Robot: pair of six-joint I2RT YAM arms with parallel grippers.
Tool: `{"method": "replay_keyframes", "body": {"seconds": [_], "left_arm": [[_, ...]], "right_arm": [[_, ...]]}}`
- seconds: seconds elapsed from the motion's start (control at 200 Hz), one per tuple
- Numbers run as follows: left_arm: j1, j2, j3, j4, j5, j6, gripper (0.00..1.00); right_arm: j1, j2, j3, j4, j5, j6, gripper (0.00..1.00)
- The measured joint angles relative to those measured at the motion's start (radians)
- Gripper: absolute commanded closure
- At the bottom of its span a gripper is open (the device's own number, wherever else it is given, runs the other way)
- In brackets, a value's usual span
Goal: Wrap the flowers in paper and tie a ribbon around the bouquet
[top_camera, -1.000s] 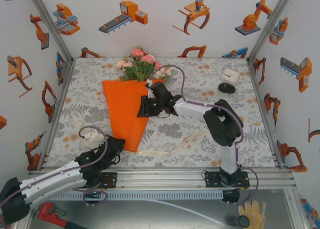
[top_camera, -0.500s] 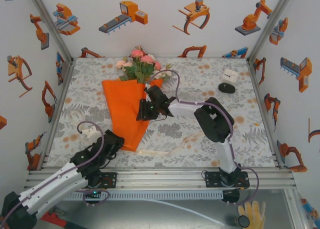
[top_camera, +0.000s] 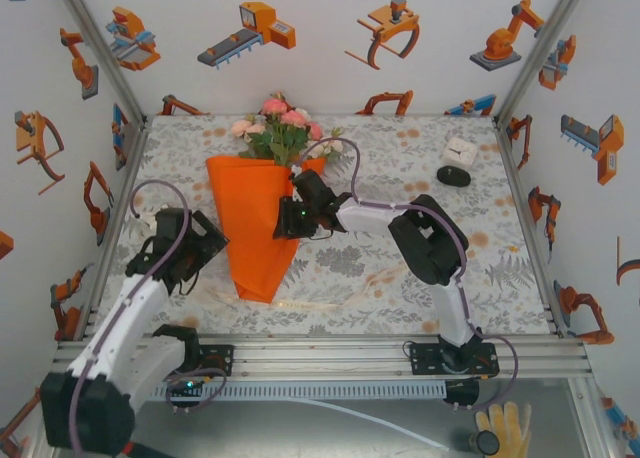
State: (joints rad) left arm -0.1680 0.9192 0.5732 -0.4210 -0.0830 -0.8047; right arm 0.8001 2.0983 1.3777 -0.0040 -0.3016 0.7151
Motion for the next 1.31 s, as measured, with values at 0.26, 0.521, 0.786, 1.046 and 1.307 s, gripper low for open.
{"method": "replay_keyframes", "body": {"seconds": [0.26,0.521,0.786,1.046,1.307], "left_arm": [[0.092,0.319,0.043,0.229,0.24,0.116,0.06],[0.137,0.538,0.098,0.441,0.331,0.163,0.26],[0.143,0.626,0.094,0.561,0.392,0.166,0.58],[0.144,0.646,0.092,0.565,0.409,0.168,0.82],[0.144,0.638,0.078,0.583,0.446,0.159,0.99]], "right_arm": [[0.0,0.009,0.012,-0.003,-0.002,0.0,0.54],[0.0,0.01,0.013,-0.004,-0.004,0.0,0.54],[0.0,0.003,0.019,-0.022,0.004,0.017,0.45],[-0.006,-0.181,-0.082,-0.064,0.095,0.051,0.32],[-0.089,-0.224,-0.167,0.002,0.127,0.156,0.31]]}}
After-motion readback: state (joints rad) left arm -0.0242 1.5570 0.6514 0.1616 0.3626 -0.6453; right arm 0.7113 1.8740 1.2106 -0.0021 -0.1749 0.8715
